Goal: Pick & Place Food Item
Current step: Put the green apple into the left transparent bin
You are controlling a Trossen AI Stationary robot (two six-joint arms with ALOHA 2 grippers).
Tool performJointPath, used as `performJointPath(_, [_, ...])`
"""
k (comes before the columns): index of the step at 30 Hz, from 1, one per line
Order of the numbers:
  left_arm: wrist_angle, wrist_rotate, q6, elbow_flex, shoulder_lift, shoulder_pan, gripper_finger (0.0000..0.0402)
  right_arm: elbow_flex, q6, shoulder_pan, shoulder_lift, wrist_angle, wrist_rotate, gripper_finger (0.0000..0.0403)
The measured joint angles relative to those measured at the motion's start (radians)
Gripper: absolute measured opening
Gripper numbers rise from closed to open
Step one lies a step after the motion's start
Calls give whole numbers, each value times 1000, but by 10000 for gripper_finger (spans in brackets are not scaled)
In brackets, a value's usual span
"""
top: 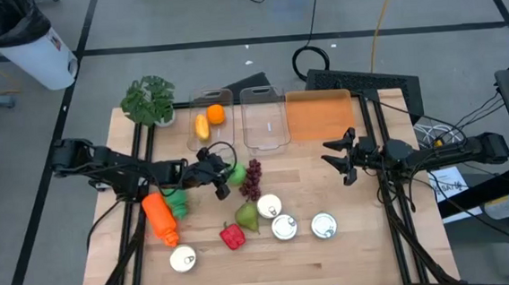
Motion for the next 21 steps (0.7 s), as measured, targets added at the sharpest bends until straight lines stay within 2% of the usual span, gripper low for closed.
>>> performJointPath(9, [99,-1,2,2,88,0,140,0,0,0,0,0,-1,199])
performJointPath(17, [95,8,3,2,89,0,140,0,0,0,0,1,-3,199])
performJointPath(21, [94,10,-6,2,89,0,114,0,0,0,0,2,-3,199])
